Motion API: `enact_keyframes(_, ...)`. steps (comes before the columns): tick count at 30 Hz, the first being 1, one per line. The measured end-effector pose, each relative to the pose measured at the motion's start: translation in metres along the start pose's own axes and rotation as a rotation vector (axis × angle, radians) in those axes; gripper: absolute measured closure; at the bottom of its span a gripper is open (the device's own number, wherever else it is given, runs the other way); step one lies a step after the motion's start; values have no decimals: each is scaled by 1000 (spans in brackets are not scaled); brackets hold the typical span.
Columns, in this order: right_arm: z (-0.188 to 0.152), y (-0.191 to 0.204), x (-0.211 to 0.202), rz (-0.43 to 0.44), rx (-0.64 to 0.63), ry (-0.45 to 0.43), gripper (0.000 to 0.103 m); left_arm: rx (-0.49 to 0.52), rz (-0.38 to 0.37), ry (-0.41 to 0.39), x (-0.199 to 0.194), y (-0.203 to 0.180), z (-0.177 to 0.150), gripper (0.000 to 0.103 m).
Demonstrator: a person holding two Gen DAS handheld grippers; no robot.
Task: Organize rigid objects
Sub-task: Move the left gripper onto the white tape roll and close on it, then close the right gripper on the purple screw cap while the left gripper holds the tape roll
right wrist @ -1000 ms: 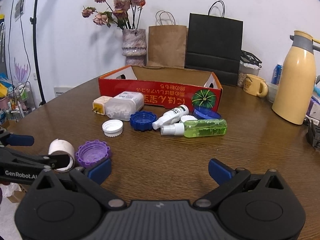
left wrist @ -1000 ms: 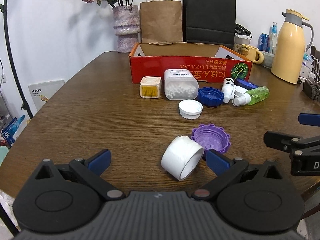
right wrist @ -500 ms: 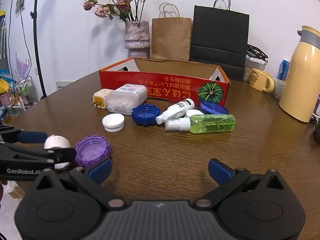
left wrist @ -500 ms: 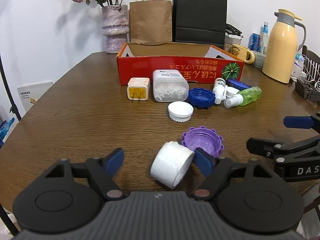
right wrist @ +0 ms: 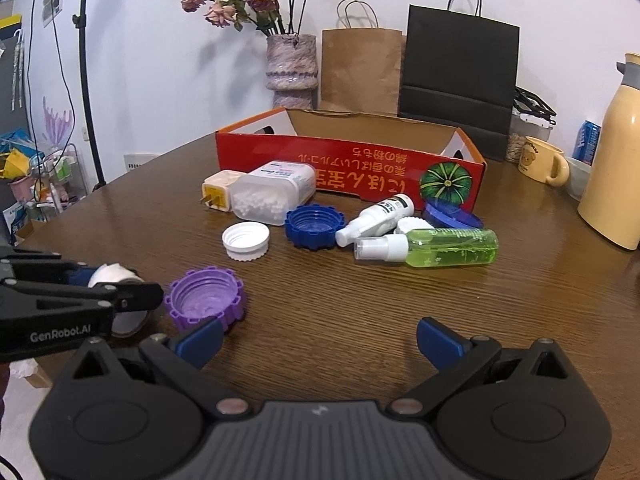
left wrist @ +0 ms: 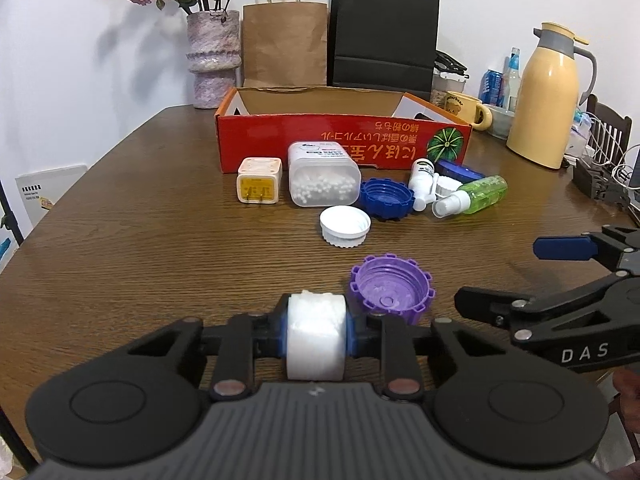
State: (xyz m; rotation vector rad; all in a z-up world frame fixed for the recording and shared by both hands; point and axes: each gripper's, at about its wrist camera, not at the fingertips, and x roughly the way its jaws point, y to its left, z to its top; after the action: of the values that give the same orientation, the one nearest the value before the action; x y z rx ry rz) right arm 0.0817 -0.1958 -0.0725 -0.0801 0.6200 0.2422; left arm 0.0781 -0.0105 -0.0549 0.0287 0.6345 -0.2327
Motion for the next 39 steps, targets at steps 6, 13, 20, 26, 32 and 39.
enact_keyframes(6, 3, 6, 2, 17, -14, -1, 0, -2, 1, -20, -3, 3, 1, 77)
enact_keyframes(13, 7, 15, 5, 45, -35, -5, 0, -9, 37, -32, -5, 12, 5, 77)
enact_keyframes(20, 12, 29, 12, 85, -63, -3, 0, -32, 76, -43, -6, 25, 7, 77)
enact_keyframes(26, 14, 42, 22, 113, -84, 9, 0, -49, 103, -51, -6, 39, 9, 77)
enact_keyframes(32, 15, 52, 32, 124, -103, 26, 10, -64, 114, -53, -5, 48, 9, 77)
enact_keyframes(39, 16, 58, 36, 145, -108, 25, 32, -67, 115, -59, -4, 51, 11, 77)
